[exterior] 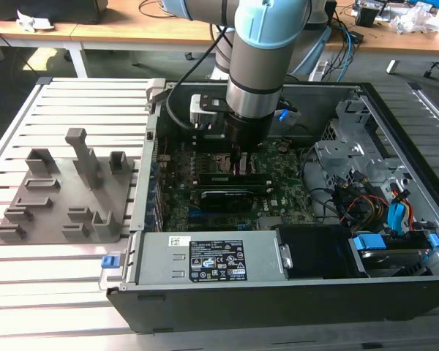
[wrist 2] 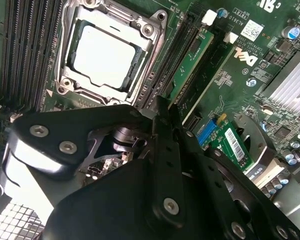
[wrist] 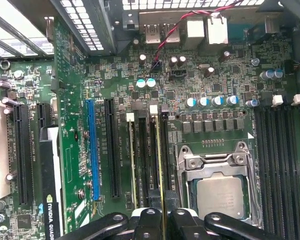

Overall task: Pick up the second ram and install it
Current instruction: 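Insert the second ram into the second slot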

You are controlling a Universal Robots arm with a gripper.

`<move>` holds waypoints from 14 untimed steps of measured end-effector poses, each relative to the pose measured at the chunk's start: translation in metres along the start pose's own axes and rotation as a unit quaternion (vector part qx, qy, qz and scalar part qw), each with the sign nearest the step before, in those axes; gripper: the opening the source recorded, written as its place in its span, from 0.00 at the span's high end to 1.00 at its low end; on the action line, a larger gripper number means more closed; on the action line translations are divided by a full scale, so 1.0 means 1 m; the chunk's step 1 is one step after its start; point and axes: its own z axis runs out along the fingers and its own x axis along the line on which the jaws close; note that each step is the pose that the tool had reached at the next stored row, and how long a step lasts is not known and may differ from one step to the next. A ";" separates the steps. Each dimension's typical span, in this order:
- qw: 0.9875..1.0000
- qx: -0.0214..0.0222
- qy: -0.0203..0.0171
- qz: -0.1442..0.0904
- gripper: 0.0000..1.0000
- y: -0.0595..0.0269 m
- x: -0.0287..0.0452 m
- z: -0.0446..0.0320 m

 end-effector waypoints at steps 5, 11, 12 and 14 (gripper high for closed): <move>1.000 0.000 -0.003 0.000 0.86 -0.0001 0.0005 0.0019; 1.000 0.000 -0.003 0.000 0.86 -0.0025 0.0005 0.0020; 1.000 0.000 -0.003 0.000 0.86 -0.0025 0.0008 0.0020; 1.000 0.000 -0.003 -0.001 0.86 -0.0025 0.0009 0.0018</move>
